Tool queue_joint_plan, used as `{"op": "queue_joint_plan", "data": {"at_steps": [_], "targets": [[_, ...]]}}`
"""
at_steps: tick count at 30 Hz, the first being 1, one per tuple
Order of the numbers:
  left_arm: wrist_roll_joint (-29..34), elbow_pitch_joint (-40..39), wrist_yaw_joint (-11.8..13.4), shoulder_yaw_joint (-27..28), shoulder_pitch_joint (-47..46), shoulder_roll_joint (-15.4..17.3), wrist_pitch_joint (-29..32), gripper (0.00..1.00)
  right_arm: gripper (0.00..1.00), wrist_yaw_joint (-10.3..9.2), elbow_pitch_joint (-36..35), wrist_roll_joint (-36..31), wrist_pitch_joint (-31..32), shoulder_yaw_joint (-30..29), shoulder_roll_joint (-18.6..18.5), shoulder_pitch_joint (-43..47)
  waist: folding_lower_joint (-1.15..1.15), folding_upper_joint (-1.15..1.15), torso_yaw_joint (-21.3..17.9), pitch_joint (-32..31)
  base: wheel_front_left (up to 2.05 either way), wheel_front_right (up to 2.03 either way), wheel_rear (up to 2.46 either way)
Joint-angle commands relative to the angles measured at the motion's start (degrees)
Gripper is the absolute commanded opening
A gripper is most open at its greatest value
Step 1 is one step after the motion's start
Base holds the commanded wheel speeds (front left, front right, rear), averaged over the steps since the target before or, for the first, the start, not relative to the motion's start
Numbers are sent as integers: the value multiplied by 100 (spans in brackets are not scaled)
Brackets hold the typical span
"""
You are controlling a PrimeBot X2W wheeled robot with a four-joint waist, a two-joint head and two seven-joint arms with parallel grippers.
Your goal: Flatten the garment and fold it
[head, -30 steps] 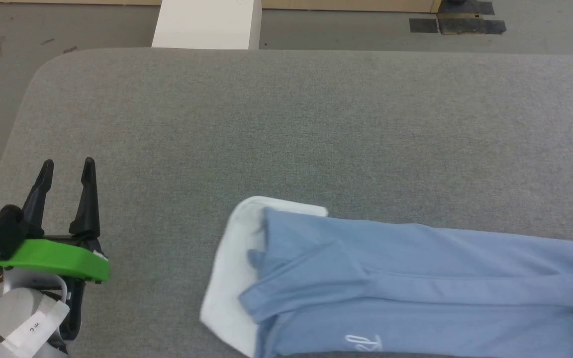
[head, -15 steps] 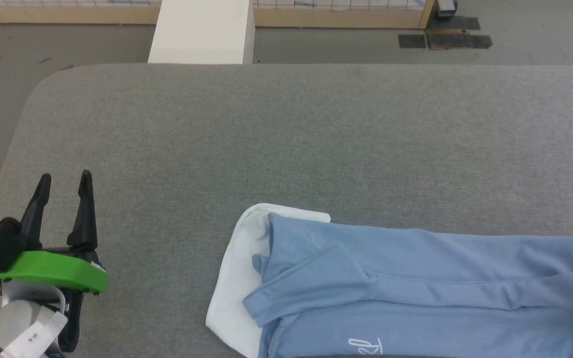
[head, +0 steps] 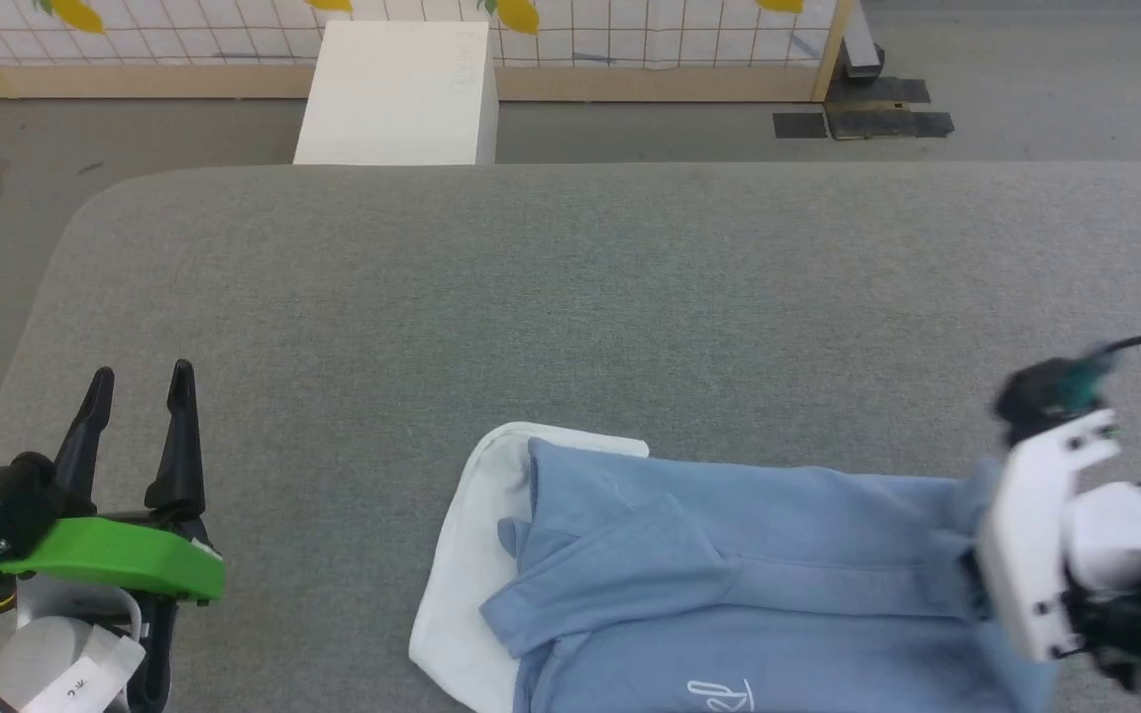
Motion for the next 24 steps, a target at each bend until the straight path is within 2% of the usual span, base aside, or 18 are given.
{"op": "queue_joint_plan", "data": {"at_steps": [1, 8, 11, 18, 19, 24], "targets": [[-31, -20, 42, -3, 65, 11, 8, 100, 0, -9, 117, 75, -123, 273, 82, -139, 0, 20, 48, -3, 0, 0, 0], [-70, -40, 50, -8, 91, 41, 31, 100, 0, -9, 839, 362, -848, 1374, 520, -547, 0, 20, 235, -17, 0, 0, 0], [-94, -36, 50, -40, 97, 29, 36, 100, 0, -9, 1544, 520, -1456, 2000, 938, -968, 0, 20, 387, 0, 0, 0, 0], [-141, -7, 26, -71, 46, -5, 25, 100, 0, -9, 2527, 601, -2180, 2648, 1379, -1580, 0, 20, 567, 119, 0, 0, 0], [-163, 28, 6, -74, 13, -23, 12, 100, 0, -9, 2977, 616, -2491, 2861, 1490, -1804, 0, 20, 633, 190, 0, 0, 0], [-172, 75, -26, -76, -42, -51, -13, 100, 0, -9, 3755, 613, -2902, 3106, 1588, -2013, 0, 20, 695, 313, 0, 0, 0]]}}
